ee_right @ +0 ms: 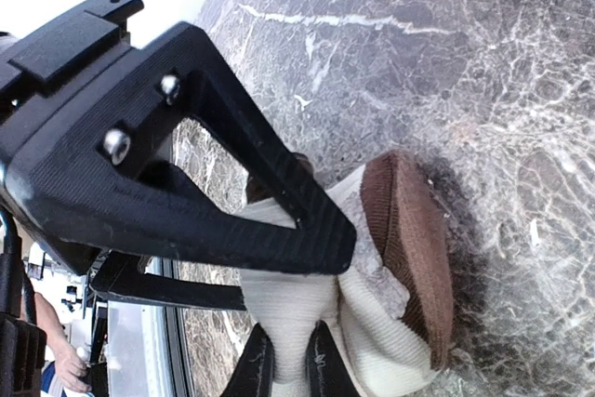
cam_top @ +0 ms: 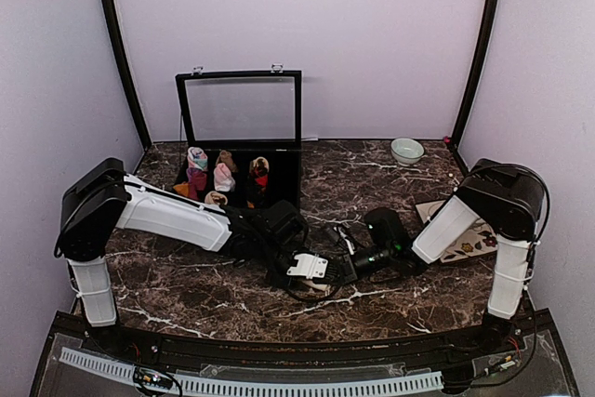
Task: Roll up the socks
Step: Roll the sock at the center of the board.
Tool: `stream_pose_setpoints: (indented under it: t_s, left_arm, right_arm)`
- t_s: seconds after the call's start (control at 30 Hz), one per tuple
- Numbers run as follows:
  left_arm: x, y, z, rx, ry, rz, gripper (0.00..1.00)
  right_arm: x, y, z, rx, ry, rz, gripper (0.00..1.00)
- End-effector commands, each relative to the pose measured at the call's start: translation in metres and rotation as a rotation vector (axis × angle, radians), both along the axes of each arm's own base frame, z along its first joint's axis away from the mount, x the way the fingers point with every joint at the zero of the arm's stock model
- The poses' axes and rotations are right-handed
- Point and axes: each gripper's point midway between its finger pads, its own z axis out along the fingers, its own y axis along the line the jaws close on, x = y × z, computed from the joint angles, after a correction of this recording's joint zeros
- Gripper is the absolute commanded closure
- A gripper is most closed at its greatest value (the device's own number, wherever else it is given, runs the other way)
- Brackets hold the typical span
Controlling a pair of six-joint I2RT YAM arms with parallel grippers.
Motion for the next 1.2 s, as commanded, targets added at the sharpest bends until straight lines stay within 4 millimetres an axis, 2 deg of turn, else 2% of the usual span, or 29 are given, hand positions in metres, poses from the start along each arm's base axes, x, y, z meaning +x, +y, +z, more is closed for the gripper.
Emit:
stream_pose_setpoints:
  t_s: [0.0,0.1,0.13,0.27,0.4,0.53,0.6,0.77,1.0,1.17]
  left_arm:
    - [-0.024,0.033,-0.04,0.16,0.116,-0.008,0.58]
    - [-0.024,0.028,-0.042,0.151,0.105,-0.02,0.93]
    - [-0.024,0.028,-0.043,0.157,0.111,-0.022,1.0]
    - [-0.037,0.027,-0.048,0.193,0.277,-0.032,1.0]
    - [-0.05,0.039,-0.052,0.235,0.481,-0.014,1.0]
    - [-0.057,0.047,-0.063,0.312,0.594,-0.014,1.0]
    - [-0.06,0.049,-0.067,0.347,0.657,-0.003,1.0]
    - [-0.066,0.048,-0.065,0.406,0.819,0.016,1.0]
    - [-0.062,0.048,-0.068,0.47,0.981,0.048,1.0]
    - [-0.062,0.052,-0.072,0.508,1.015,0.045,1.0]
  right_arm:
    - [-0.041,-0.058,-0.082,-0.322,0.271,-0.065,1.0]
    - [-0.04,-0.057,-0.078,-0.309,0.273,-0.068,1.0]
    - [-0.04,-0.056,-0.077,-0.303,0.265,-0.069,1.0]
    - [-0.03,-0.059,-0.061,-0.284,0.16,-0.1,1.0]
    - [-0.014,-0.064,-0.026,-0.204,-0.039,-0.181,0.71]
    - [-0.006,-0.072,0.01,-0.148,-0.25,-0.242,0.59]
    - [-0.005,-0.077,0.019,-0.145,-0.315,-0.259,0.58]
    - [-0.023,-0.08,0.033,-0.167,-0.49,-0.241,0.59]
    - [-0.037,-0.083,0.05,-0.289,-0.761,-0.199,0.56]
    - [-0.039,-0.063,0.055,-0.341,-0.872,-0.095,0.57]
